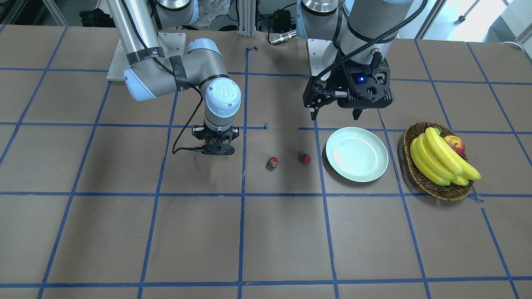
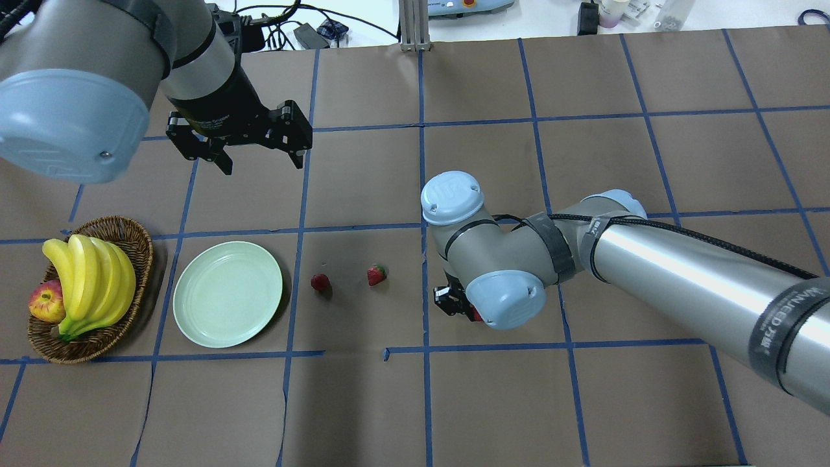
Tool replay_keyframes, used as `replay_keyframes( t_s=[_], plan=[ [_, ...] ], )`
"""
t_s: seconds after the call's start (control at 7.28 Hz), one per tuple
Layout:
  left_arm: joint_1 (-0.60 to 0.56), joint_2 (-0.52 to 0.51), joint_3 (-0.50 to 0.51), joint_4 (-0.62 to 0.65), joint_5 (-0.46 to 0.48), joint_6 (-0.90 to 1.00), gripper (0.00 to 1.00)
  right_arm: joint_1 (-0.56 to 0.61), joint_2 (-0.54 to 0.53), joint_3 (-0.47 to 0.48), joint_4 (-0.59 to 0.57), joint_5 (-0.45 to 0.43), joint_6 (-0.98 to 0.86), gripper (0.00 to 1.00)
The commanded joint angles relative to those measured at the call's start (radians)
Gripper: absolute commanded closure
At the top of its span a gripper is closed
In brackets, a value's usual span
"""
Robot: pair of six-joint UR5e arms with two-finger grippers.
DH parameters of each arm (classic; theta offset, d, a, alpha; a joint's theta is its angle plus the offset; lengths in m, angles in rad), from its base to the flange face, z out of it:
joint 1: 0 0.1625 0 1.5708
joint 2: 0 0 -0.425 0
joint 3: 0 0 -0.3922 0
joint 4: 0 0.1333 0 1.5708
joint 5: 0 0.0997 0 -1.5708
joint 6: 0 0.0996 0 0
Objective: Collect all strawberries into plate
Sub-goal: 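Reach the right gripper to the last strawberry and grasp it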
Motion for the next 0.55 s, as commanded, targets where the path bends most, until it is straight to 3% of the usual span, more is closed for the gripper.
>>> replay_keyframes(
  t_s=[0.0,0.27,0.41],
  plan=[
    [0.000,0.000,0.000,0.000,0.000,0.000,0.00,-0.003,-0.004,-0.021,-0.038,0.014,0.007,1.00],
    [-0.002,0.000,0.000,0.000,0.000,0.000,0.00,-0.004,0.007,-0.135,-0.069,0.218,0.055,0.99],
    [0.003,0.001,0.000,0.000,0.000,0.002,0.00,-0.003,0.042,-0.130,-0.204,0.313,0.117,0.99]
  ],
)
